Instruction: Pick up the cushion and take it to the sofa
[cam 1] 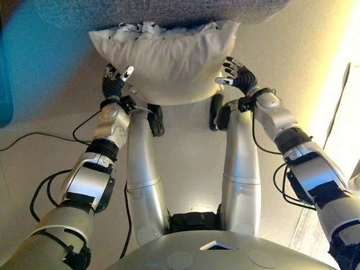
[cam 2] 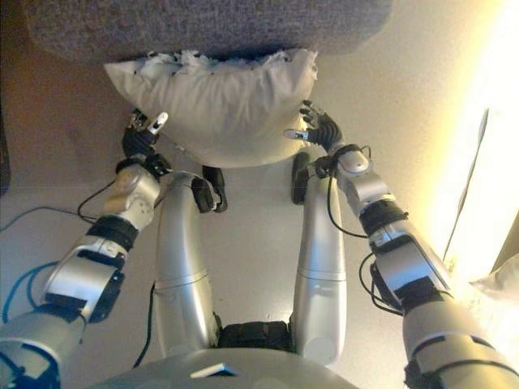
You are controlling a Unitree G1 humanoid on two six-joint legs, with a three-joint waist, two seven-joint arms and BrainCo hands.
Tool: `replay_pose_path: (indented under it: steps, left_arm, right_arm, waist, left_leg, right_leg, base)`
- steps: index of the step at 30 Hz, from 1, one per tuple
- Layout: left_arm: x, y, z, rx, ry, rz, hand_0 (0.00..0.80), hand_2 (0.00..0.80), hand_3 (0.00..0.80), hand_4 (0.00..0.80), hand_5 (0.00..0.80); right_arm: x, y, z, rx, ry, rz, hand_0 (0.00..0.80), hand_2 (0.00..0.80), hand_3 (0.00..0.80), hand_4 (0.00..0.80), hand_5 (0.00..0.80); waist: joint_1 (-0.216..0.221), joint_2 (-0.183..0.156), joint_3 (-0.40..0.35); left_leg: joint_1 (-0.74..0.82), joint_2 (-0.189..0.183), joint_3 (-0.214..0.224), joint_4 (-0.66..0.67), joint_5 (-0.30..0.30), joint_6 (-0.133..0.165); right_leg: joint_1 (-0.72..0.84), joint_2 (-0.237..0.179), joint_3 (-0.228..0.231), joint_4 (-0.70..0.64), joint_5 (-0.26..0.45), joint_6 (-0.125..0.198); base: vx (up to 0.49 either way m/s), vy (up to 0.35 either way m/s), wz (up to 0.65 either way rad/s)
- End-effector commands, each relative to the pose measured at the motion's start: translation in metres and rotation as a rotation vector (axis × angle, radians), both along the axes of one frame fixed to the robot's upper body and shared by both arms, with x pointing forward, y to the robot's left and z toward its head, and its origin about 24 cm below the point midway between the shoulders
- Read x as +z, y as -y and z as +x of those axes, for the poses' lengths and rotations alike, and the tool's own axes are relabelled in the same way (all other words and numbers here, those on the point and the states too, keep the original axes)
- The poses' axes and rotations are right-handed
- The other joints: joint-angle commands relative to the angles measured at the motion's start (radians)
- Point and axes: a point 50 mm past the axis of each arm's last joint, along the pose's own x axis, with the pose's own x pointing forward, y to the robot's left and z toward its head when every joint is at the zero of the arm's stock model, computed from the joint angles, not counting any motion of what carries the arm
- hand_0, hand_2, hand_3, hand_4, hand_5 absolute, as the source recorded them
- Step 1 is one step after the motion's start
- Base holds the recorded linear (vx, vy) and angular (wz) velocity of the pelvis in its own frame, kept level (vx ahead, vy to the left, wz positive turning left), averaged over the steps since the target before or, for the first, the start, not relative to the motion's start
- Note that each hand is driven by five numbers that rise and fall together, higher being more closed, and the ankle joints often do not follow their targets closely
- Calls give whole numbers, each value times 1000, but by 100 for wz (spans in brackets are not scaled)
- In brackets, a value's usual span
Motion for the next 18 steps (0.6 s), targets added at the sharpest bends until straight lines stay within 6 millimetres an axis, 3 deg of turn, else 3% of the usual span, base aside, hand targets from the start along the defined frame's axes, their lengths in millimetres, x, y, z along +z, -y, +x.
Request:
replay_pose_path:
  steps: [1, 8, 18]
  left_arm:
    - [15, -9, 9, 23, 2, -18, 0, 0, 0, 0, 0]
    - [10, -27, 9, 109, -95, -28, 0, 0, 0, 0, 0]
    - [8, -53, 3, 381, -174, -46, 0, 0, 0, 0, 0]
  right_arm:
    - [27, -10, 8, 15, 72, 23, 0, 0, 0, 0, 0]
    - [36, -14, 12, -9, 84, -7, 0, 0, 0, 0, 0]
    - [53, -16, 21, -56, 120, -16, 0, 0, 0, 0, 0]
  waist:
    - [-31, 55, 0]
    - [-39, 63, 0]
    - [-29, 67, 0]
  left_leg:
    - [-7, -3, 112, -9, 27, 48]
    - [2, 9, 121, -9, 34, 40]
    - [22, 7, 122, -29, 31, 30]
  right_leg:
    - [47, 5, 17, -49, 50, 6]
    - [50, 2, 22, -49, 49, -4]
    - [66, -3, 19, -69, 38, -19]
  base:
    - [2, 70, -3]
    - [28, 53, -4]
    - [16, 6, -1]
